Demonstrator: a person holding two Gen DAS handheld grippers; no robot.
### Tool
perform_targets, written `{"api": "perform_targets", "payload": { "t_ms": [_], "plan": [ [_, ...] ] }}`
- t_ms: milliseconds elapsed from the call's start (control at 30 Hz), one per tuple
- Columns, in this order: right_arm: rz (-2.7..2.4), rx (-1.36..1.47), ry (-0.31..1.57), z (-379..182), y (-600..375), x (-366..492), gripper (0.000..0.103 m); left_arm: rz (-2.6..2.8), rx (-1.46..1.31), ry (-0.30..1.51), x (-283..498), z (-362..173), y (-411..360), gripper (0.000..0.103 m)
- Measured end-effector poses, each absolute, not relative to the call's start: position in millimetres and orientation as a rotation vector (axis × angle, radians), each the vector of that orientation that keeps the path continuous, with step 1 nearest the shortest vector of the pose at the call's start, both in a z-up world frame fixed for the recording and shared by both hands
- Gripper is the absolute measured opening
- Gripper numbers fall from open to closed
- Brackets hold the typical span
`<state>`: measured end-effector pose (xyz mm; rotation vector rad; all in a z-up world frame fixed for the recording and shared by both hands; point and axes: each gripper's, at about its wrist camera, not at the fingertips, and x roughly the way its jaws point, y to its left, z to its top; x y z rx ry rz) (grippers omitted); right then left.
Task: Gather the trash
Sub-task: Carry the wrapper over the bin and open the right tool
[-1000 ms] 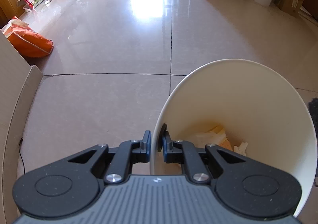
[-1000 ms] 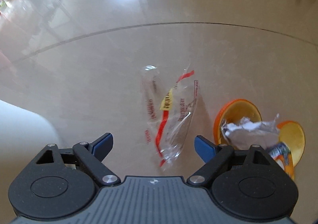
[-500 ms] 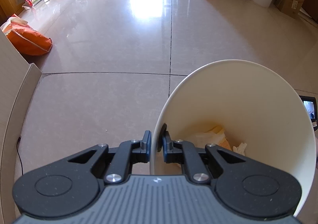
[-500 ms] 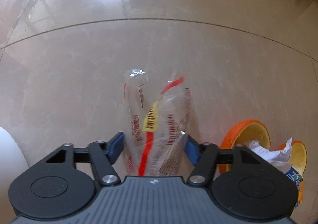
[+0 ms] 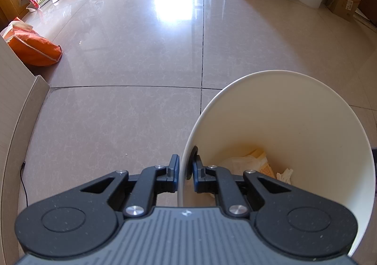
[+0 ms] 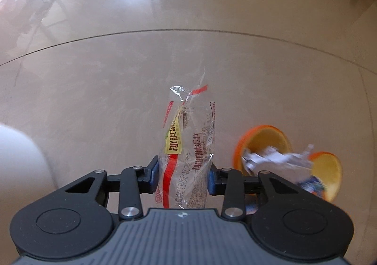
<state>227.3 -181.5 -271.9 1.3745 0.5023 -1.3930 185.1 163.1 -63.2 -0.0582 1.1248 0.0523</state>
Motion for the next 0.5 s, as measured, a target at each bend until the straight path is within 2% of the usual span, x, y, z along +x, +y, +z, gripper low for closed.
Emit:
{"api": "perform_targets", "payload": {
  "t_ms": [200, 500],
  "plan": [
    [-1.398, 1.291, 0.484, -202, -135, 217, 0.043, 0.058, -0.061, 1.128, 186, -62, 162, 0.01],
    [-1.341, 1.115, 0.392, -65, -91, 228, 0.043, 0.07, -0.057, 1.132, 188, -61, 156, 0.01]
  ]
}}
